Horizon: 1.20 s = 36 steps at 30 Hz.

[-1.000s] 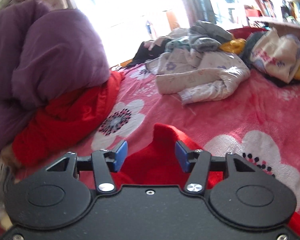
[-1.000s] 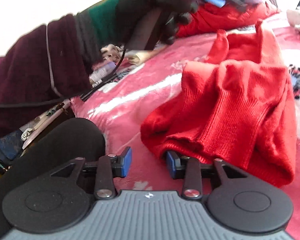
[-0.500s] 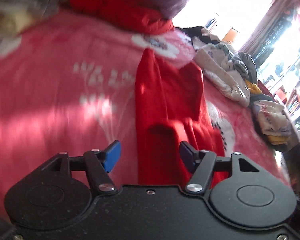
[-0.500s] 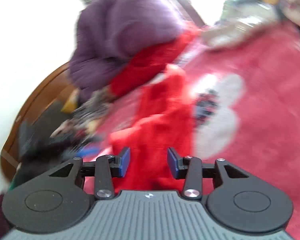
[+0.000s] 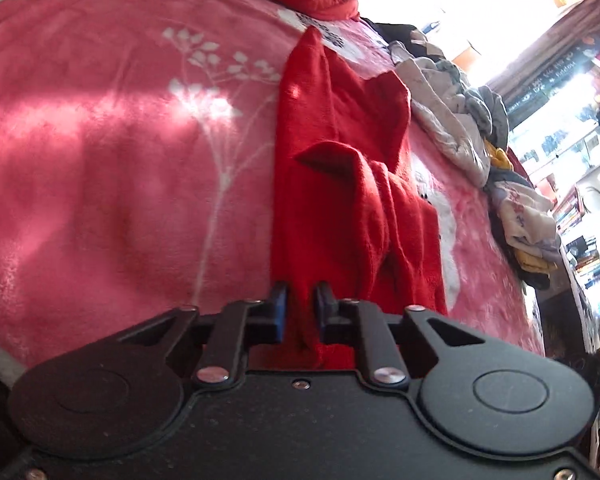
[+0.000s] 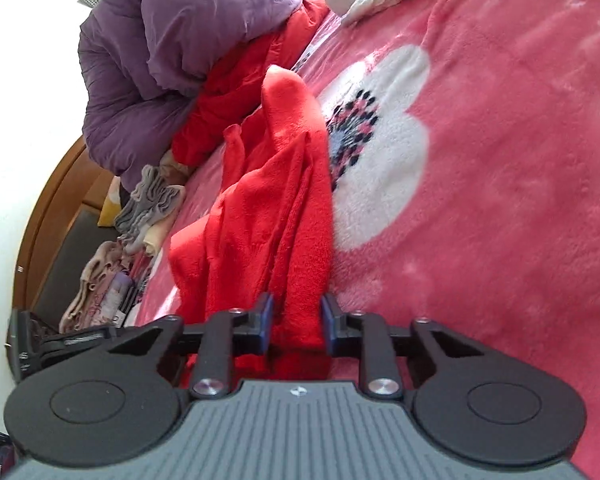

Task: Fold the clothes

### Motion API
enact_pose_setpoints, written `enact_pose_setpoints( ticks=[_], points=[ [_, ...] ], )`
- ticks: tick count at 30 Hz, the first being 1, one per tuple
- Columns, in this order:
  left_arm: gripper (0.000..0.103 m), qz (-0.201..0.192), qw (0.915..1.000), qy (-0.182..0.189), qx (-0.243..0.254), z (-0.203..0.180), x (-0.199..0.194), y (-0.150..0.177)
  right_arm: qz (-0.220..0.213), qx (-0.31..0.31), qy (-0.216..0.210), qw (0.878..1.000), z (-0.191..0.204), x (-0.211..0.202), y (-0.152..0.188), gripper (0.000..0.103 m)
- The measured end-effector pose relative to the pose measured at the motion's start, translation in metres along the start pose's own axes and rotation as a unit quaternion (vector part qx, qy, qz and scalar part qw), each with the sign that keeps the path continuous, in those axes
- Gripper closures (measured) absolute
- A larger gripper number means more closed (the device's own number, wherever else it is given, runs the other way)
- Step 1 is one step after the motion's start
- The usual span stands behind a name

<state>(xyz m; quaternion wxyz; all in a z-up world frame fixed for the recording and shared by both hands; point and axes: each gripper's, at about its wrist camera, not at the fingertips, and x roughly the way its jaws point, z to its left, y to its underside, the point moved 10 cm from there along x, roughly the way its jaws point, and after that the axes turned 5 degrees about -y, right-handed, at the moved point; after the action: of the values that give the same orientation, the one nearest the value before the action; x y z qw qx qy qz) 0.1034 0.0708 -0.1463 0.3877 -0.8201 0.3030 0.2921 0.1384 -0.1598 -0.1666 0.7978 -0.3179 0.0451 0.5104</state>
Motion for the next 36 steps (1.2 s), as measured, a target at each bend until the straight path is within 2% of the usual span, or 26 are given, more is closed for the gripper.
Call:
enact_pose_setpoints(
  ticks=[2,5,9,10,11,13,16,19,22,24,27,31,32,36],
  points=[
    [0.095,-0.012,0.9999,-0.002,0.01,0.0,-0.008,-0.004,0.005,0.003,-0.005,1.0,0.004,-0.001,0.004,0.078],
    [0.095,-0.023,0.9992,-0.01,0.03,-0.001,-0.017,-0.01,0.04,-0.012,-0.018,0.999,0.02,0.005,0.019,0.078],
    [0.095,-0.015,0.9984,-0.028,0.048,0.004,-0.019,-0.013,0.074,-0.05,-0.007,0.996,0.032,0.008,0.031,0.075],
    [0.089,-0.012,0.998,-0.033,0.053,0.005,-0.019,-0.013,0.066,-0.044,-0.009,0.997,0.03,0.004,0.026,0.074],
    [0.074,-0.02,0.9972,-0.042,0.058,0.006,-0.021,-0.016,0.057,-0.037,-0.012,0.998,0.028,-0.001,0.02,0.074],
    [0.051,-0.039,0.9971,-0.033,0.057,0.003,-0.025,-0.024,0.038,-0.023,-0.017,0.999,0.023,-0.011,0.009,0.068],
    [0.05,-0.068,0.9957,-0.017,0.061,-0.003,-0.03,-0.036,-0.001,-0.012,-0.015,1.0,0.017,-0.02,-0.005,0.066],
    [0.05,-0.089,0.9901,-0.004,0.108,-0.02,-0.03,-0.04,-0.027,-0.061,-0.006,0.998,0.026,-0.02,-0.014,0.066],
    [0.05,-0.081,0.9877,0.009,0.134,-0.029,-0.023,-0.034,-0.027,-0.09,-0.021,0.995,0.037,-0.012,-0.016,0.066],
    [0.051,-0.074,0.9862,0.006,0.148,-0.03,-0.018,-0.029,-0.025,-0.104,-0.014,0.994,0.039,-0.007,-0.014,0.066],
    [0.054,-0.065,0.9849,0.012,0.16,-0.032,-0.012,-0.024,-0.019,-0.189,0.017,0.982,0.055,-0.001,-0.011,0.066],
    [0.065,-0.064,0.9796,0.022,0.189,-0.043,-0.003,-0.02,0.005,-0.263,0.04,0.964,0.069,0.01,0.005,0.066],
    [0.069,-0.064,0.9775,0.023,0.2,-0.046,-0.001,-0.019,-0.001,-0.291,0.048,0.955,0.075,0.011,0.007,0.066],
    [0.072,-0.053,0.9707,0.027,0.233,-0.053,0.005,-0.011,0.003,-0.381,0.051,0.923,0.098,0.011,0.02,0.066]
  ],
)
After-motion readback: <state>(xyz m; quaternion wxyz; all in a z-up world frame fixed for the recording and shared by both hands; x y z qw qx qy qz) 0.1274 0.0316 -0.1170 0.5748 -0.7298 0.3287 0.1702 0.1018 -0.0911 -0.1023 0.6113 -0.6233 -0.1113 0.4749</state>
